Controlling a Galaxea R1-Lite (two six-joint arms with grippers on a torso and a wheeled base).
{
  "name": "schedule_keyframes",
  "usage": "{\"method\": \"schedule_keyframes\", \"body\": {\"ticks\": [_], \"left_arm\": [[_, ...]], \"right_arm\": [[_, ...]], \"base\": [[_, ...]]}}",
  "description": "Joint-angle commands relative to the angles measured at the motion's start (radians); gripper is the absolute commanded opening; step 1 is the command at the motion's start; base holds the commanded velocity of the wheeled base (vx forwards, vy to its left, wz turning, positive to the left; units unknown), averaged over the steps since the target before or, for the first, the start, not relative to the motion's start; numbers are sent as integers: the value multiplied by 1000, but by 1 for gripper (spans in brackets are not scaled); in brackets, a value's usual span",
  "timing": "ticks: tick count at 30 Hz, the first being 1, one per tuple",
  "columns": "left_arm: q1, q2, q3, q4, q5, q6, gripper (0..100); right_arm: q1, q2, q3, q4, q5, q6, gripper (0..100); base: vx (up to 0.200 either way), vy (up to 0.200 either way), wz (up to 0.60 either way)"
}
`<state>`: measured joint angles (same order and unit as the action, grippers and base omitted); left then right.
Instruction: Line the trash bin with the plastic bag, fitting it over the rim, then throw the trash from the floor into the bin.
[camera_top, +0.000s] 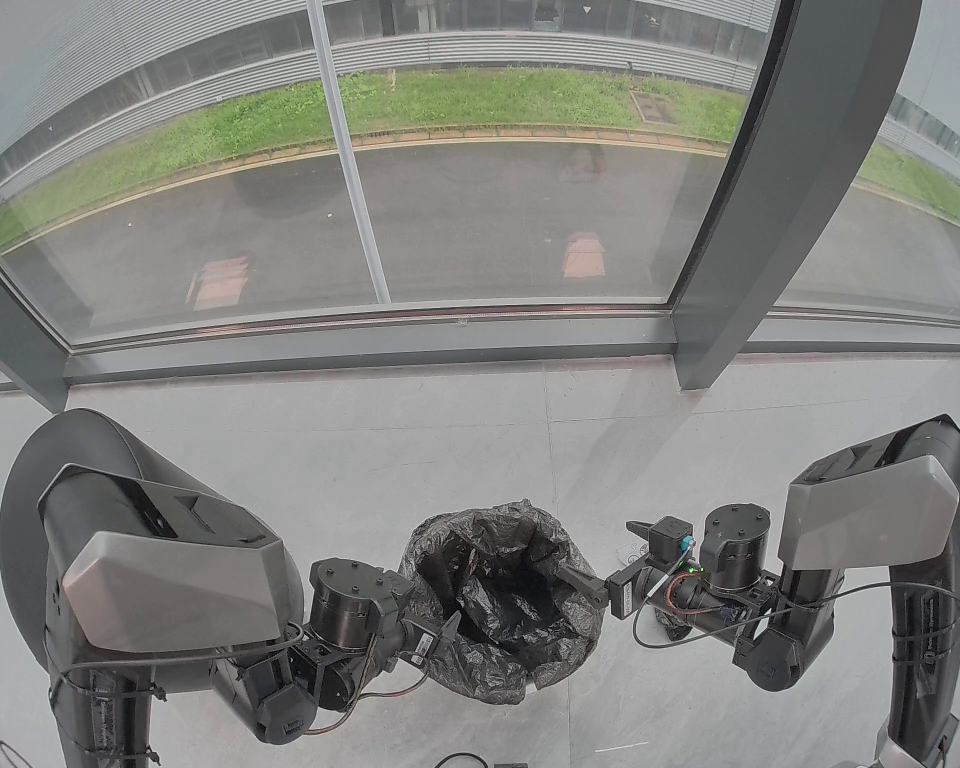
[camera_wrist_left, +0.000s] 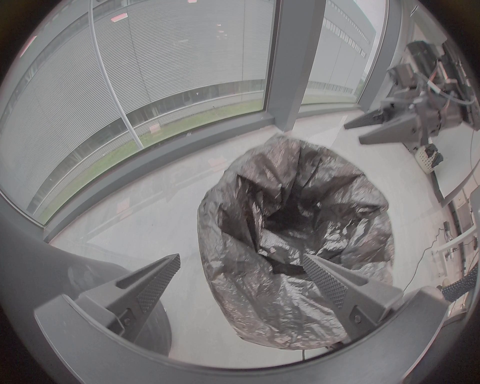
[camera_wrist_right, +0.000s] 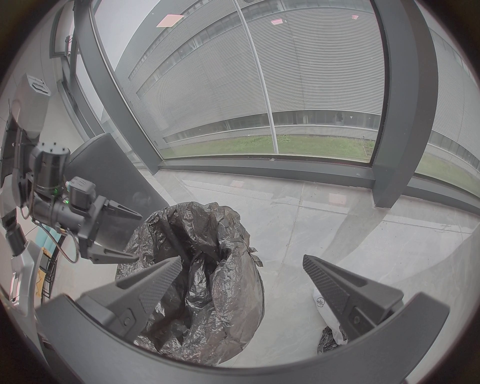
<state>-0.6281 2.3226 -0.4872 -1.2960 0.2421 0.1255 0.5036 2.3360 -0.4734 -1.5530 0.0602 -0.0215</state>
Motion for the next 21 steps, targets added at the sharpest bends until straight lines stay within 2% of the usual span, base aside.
{"method": "schedule_keyframes", "body": {"ticks": [1,5,6,9,11,12,13,15,21], "left_arm": [[-39,-74,50,-32,2,-10,100],[-119,-233,111,-108,2,-21,100],[-120,-241,113,-108,2,-21,100],[-116,-448,119,-72,6,-14,100],[-88,-580,114,6,20,-12,100],[-88,-580,114,6,20,-12,100],[-42,-704,113,93,17,-12,100],[13,-824,118,159,14,-15,100],[177,-1102,176,330,13,-26,100]], "right_arm": [[-2,13,-1,-18,1,-3,100],[-7,14,-5,-18,1,-6,100],[-7,14,-5,-18,1,-6,100],[-20,-14,-1,-18,-2,-6,100],[-25,-47,6,-18,-3,-3,100],[-25,-47,6,-18,-3,-3,100],[-27,-66,9,-18,-5,-2,100],[-27,-79,18,-18,-16,0,100],[-40,-115,2,-18,-106,-17,100]], "base": [[0,0,0],[0,0,0],[0,0,0],[0,0,0],[0,0,0],[0,0,0],[0,0,0],[0,0,0],[0,0,0]]}}
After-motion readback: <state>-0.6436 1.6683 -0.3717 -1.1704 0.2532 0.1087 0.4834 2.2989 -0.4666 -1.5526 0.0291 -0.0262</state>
